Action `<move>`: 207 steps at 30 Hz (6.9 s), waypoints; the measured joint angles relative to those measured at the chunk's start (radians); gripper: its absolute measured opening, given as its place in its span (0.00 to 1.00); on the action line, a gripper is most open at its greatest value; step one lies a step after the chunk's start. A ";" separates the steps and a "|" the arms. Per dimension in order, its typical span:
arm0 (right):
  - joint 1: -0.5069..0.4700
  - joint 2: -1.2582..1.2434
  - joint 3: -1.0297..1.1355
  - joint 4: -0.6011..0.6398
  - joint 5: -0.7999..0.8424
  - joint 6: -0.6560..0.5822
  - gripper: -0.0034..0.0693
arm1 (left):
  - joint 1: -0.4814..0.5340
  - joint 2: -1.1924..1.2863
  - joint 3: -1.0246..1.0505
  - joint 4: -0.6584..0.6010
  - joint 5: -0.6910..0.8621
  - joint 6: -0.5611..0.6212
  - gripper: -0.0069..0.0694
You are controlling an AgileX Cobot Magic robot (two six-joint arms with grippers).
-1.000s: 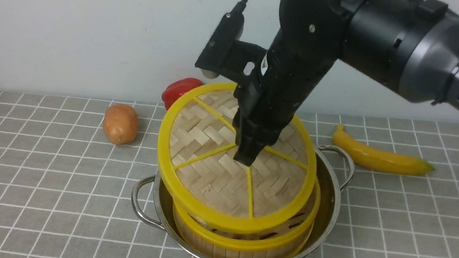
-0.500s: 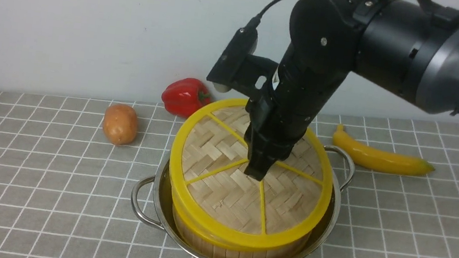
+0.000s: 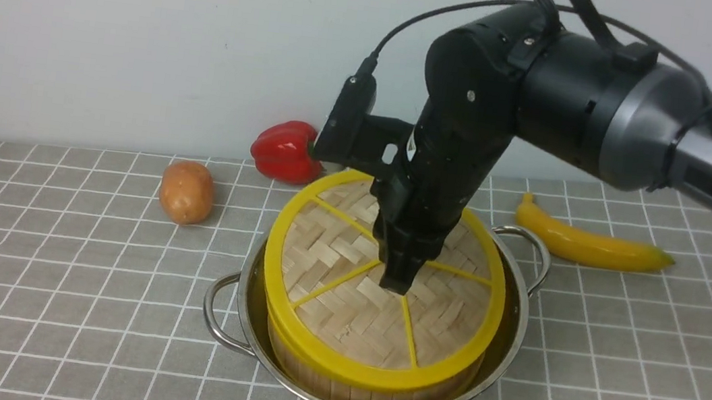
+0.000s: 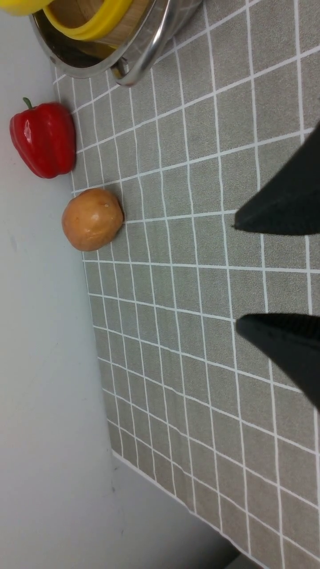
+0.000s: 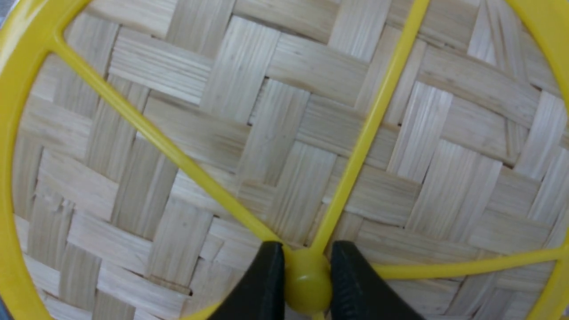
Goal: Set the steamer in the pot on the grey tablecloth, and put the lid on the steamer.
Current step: 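Place the bamboo steamer lid onto the steamer basket in the pot with the right gripper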
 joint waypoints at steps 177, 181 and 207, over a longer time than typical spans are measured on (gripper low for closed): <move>-0.034 0.079 -0.014 0.061 -0.108 -0.100 0.25 | 0.000 0.000 0.000 0.000 0.000 0.000 0.41; -0.034 0.079 -0.014 0.049 -0.106 -0.100 0.25 | 0.000 0.000 0.000 0.000 0.000 0.000 0.41; -0.036 0.072 -0.014 0.022 -0.094 -0.110 0.25 | 0.000 0.000 0.000 0.000 0.000 0.000 0.41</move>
